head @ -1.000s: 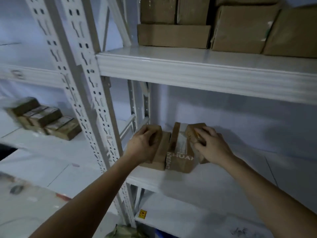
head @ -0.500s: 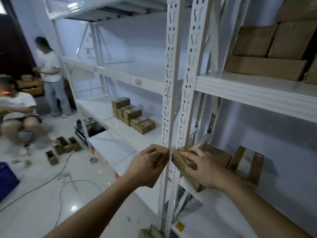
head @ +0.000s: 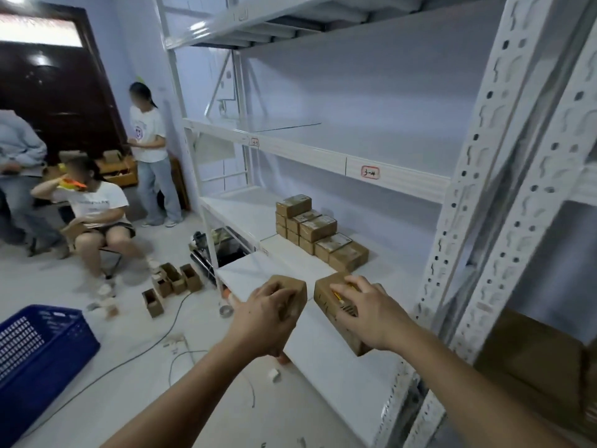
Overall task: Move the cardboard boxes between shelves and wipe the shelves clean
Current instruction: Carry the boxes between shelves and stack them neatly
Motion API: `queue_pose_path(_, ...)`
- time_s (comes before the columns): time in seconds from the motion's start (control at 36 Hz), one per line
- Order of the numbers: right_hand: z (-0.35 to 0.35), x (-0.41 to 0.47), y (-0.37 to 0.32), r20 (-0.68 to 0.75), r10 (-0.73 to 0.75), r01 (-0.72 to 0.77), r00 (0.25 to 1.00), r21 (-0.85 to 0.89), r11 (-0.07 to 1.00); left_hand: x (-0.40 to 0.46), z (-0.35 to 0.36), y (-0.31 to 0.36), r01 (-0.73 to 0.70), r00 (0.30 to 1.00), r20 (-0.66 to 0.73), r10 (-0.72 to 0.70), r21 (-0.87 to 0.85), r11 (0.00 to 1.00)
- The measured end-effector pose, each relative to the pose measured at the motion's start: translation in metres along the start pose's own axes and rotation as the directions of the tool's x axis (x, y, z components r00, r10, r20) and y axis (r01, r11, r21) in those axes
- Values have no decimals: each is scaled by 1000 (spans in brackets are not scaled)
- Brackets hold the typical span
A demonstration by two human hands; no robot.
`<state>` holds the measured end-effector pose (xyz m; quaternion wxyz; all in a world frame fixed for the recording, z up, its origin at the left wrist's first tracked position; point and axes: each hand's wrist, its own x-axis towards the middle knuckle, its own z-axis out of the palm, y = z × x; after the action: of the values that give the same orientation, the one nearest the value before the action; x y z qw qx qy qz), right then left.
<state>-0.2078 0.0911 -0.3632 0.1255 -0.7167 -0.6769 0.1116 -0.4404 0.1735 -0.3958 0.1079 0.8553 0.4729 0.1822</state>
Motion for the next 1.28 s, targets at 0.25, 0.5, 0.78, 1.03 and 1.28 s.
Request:
queue_pose_path(0.25, 23, 77, -33, -62, 120, -120, 991, 8, 993, 73, 5, -76, -66, 998, -4, 66, 51, 997)
queue_pose_path(0.5, 41, 141, -13, -49, 214, -214, 976, 3, 977, 152, 39, -99, -127, 990, 69, 126, 2, 992)
queue_pose_path(0.78, 49, 241, 44, -70, 323, -320, 944, 44, 946, 274, 80, -104, -221, 970, 96, 221, -10, 975)
queue_pose_path(1.03, 44, 291, 94, -97, 487, -480, 868, 91, 873, 381, 118, -88, -301, 947, 87, 309, -89, 949)
queue_pose_path(1.28, 56, 341, 123, -67, 675, -658, 735, 172, 733, 455, 155, -67, -330, 892, 266, 366, -169, 929)
